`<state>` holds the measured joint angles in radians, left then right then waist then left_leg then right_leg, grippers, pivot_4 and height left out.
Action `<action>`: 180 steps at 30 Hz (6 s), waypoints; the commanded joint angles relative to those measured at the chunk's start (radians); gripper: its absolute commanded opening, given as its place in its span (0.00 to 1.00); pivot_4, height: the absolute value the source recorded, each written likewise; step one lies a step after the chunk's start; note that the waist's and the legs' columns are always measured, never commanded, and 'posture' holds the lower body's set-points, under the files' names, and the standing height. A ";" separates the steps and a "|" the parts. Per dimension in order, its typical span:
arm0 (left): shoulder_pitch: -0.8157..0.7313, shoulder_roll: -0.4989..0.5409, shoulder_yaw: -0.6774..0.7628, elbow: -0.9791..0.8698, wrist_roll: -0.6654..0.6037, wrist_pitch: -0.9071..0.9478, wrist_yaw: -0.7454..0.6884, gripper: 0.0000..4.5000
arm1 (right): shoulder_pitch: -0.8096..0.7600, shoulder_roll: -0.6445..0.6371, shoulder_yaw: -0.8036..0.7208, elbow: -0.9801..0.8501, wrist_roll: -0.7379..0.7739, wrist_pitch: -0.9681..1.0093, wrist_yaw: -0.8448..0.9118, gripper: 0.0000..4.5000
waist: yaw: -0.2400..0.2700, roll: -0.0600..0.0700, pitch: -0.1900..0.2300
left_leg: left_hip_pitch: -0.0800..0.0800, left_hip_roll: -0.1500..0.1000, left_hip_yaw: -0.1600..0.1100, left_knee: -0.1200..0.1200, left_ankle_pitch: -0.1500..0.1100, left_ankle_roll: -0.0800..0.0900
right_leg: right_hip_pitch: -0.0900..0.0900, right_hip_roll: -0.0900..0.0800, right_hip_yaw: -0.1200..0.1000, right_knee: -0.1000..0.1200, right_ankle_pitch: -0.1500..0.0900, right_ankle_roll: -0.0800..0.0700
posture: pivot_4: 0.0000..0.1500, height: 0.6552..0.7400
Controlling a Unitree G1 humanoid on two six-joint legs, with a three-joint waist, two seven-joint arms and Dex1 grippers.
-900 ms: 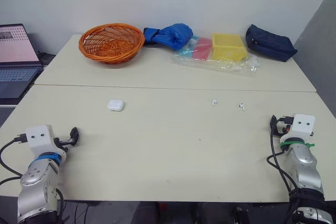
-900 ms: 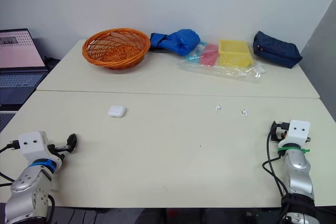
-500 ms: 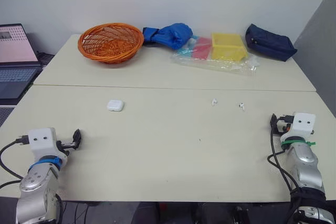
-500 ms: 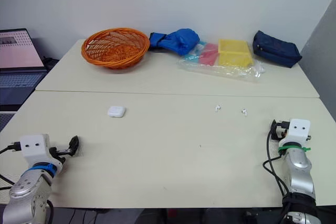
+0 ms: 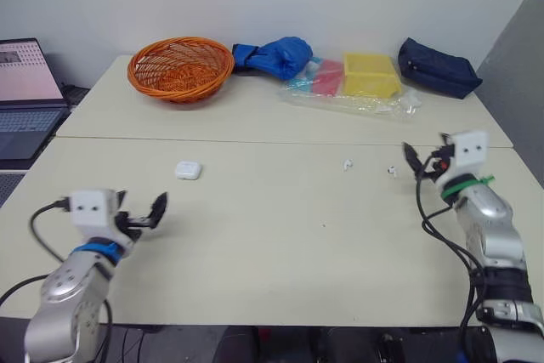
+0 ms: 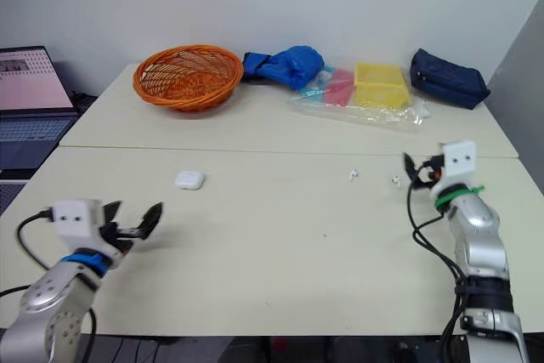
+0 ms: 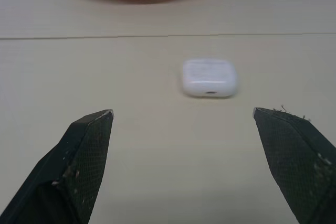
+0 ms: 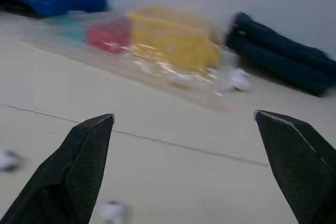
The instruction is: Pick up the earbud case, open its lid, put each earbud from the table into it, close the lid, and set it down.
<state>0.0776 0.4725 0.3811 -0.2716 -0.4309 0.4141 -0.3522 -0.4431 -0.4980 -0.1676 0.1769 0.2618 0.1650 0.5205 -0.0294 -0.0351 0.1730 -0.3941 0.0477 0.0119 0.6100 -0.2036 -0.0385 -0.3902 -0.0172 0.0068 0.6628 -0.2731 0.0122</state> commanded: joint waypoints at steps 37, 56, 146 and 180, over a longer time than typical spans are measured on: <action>-0.469 -0.021 -0.161 0.621 0.208 -0.146 -0.047 0.99 | -0.284 -0.034 0.308 -0.281 0.225 0.396 0.566 1.00 | 0.005 -0.001 0.001 | -0.006 -0.001 -0.002 0.001 0.000 0.000 | -0.006 0.004 -0.003 0.002 0.002 -0.006 | 1.00 1.00; -0.462 -0.003 -0.168 0.574 0.255 -0.279 -0.066 0.62 | -0.256 -0.041 0.295 -0.300 0.240 0.415 0.537 1.00 | 0.004 -0.001 0.001 | -0.007 -0.001 -0.002 0.001 0.000 0.000 | -0.006 0.005 -0.003 0.001 0.002 -0.006 | 1.00 1.00; -0.797 0.163 -0.543 0.746 0.656 -1.509 -0.172 0.62 | -0.544 0.232 0.288 0.033 0.291 0.789 0.455 0.62 | 0.003 -0.002 0.002 | -0.024 0.001 0.013 0.019 0.000 0.001 | -0.031 0.010 0.008 0.018 0.008 -0.001 | 1.00 1.00; -0.649 0.409 -0.562 0.291 0.167 -0.835 -0.636 1.00 | -0.520 0.175 0.381 0.138 0.086 0.517 0.460 0.19 | -0.002 -0.002 0.002 | -0.024 0.001 0.012 0.019 0.000 0.001 | -0.031 0.012 0.008 0.018 0.008 -0.001 | 1.00 1.00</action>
<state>-0.5613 0.8616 -0.1945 0.0784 -0.2094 -0.5050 -0.9369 -0.9611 -0.3136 0.2032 0.3531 0.3699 0.7194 0.9793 -0.0315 -0.0373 0.1749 -0.4179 0.0490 0.0244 0.6287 -0.2038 -0.0379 -0.4212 -0.0048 0.0152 0.6812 -0.2651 0.0116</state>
